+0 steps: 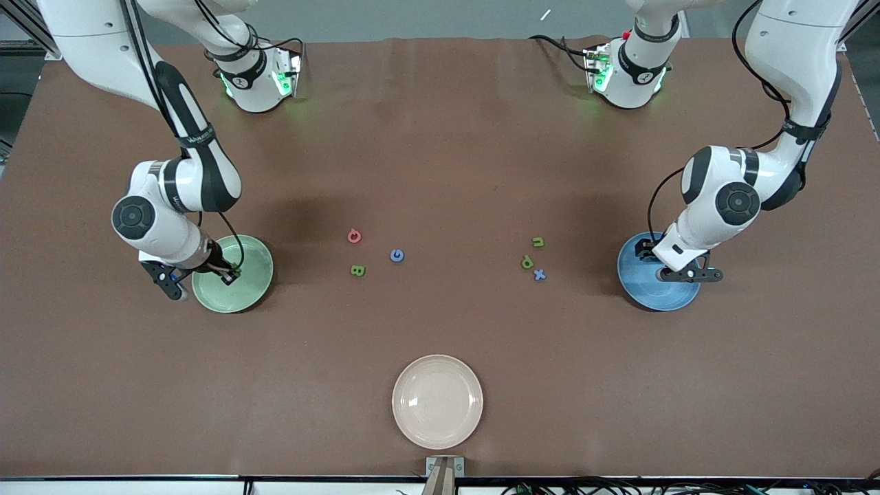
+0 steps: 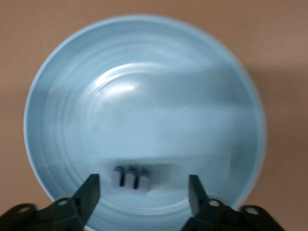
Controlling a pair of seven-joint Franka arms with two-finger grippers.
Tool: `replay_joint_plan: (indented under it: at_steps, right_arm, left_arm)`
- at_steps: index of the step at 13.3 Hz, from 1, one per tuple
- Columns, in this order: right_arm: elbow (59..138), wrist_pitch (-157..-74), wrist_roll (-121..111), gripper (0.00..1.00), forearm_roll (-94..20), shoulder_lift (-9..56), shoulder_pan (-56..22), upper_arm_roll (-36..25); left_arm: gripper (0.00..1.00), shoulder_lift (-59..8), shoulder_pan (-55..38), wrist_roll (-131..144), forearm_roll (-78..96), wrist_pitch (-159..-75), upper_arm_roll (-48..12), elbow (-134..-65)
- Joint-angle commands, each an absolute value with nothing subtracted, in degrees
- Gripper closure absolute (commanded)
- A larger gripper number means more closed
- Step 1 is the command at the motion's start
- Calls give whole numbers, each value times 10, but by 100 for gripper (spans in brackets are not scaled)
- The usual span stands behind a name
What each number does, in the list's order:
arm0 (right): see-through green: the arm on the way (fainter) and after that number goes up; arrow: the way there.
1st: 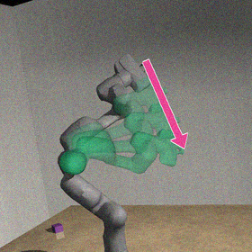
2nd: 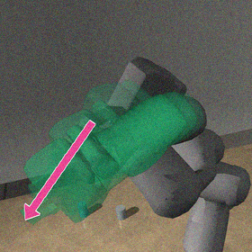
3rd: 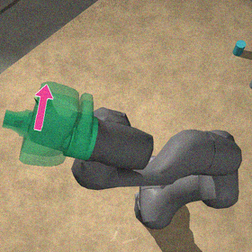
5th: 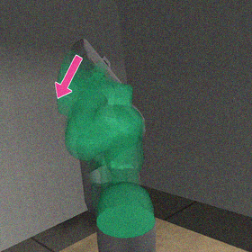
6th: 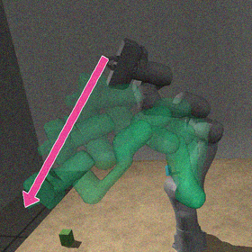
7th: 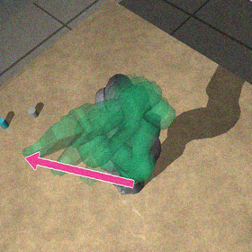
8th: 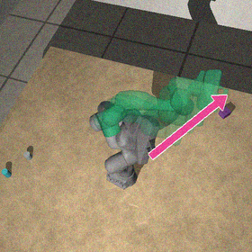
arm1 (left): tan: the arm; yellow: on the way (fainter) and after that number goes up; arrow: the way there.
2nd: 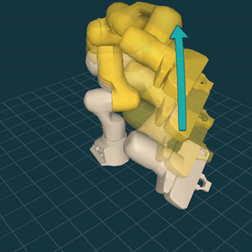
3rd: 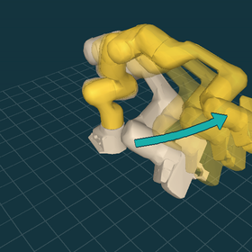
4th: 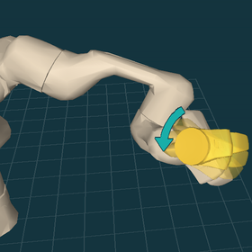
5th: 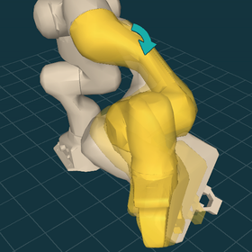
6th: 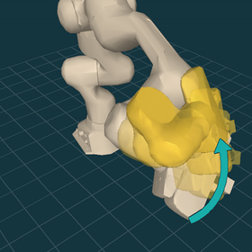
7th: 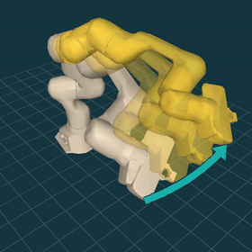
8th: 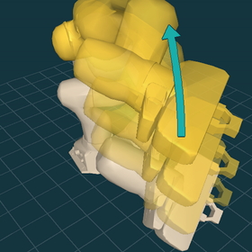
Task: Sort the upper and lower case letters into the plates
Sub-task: 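Grasp the blue X with the left gripper while the right gripper reaches the B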
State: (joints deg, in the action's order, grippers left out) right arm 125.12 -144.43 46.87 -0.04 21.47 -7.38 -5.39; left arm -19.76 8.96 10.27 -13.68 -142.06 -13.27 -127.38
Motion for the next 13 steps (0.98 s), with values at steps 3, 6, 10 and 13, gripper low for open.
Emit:
replay_joint_plan:
  at_steps: [3,6,10,13]
  right_arm:
    - [1274,-1454,468,99,-64,204,-80,-35]
    - [1274,-1449,468,99,-79,207,-93,-33]
    - [1273,-1450,466,98,-78,217,-93,-34]
    - [1270,-1455,464,95,-78,227,-91,-34]
  left_arm:
    - [0,-202,80,225,-136,-1342,-223,-1196]
    - [0,-255,38,347,-137,-1342,-250,-1144]
    - [0,-325,-18,429,-145,-1348,-248,-1081]
    - [0,-356,-33,438,-146,-1383,-245,-1073]
